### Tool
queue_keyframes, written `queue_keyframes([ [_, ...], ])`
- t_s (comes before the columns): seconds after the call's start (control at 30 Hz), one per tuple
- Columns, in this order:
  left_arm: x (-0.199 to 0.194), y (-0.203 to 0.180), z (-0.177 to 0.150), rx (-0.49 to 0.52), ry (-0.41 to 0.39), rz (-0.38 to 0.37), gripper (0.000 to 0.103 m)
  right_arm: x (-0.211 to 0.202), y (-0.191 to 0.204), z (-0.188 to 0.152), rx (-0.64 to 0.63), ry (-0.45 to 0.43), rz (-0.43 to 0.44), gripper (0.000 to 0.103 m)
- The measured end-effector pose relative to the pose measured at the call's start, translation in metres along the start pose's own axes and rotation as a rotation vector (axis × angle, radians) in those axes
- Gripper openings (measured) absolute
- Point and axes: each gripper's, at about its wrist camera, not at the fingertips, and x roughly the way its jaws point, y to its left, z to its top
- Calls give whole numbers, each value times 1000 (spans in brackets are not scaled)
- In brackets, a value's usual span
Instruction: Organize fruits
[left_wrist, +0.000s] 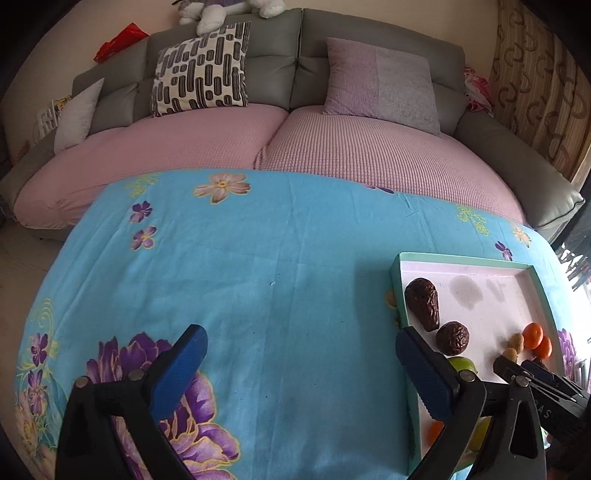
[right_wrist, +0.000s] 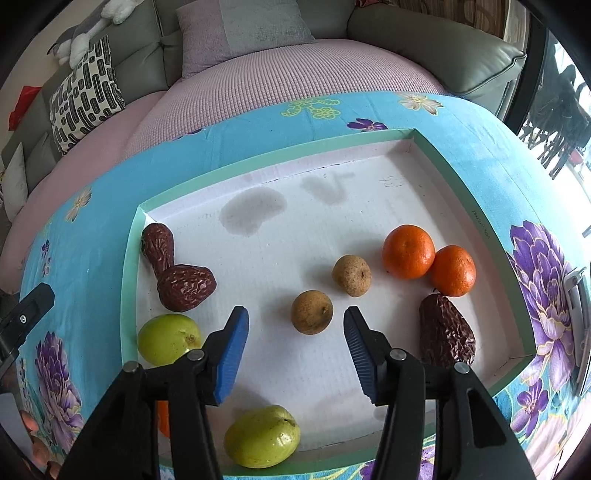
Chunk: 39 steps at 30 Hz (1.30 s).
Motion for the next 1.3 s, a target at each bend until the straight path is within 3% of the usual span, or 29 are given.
queue_keyframes([
  [0.3,-17,35,-46,-40,44,36,103,-21,19,-21,-54,-78,26,87],
  [0.47,-36,39,-56,-44,1,99,103,-33,24,-40,-68,-97,24,88],
  [0.63,-44,43,-65,-44,14,144,103,-43,30,-60,-103,-109,3,88],
  [0.8,-46,40,-69,-13,26,245,103,-48,34,-77,-123,-106,-11,88],
  [1.3,-24,38,-75,21,168,254,103,-45,42,-77,-166,-92,-26,88],
])
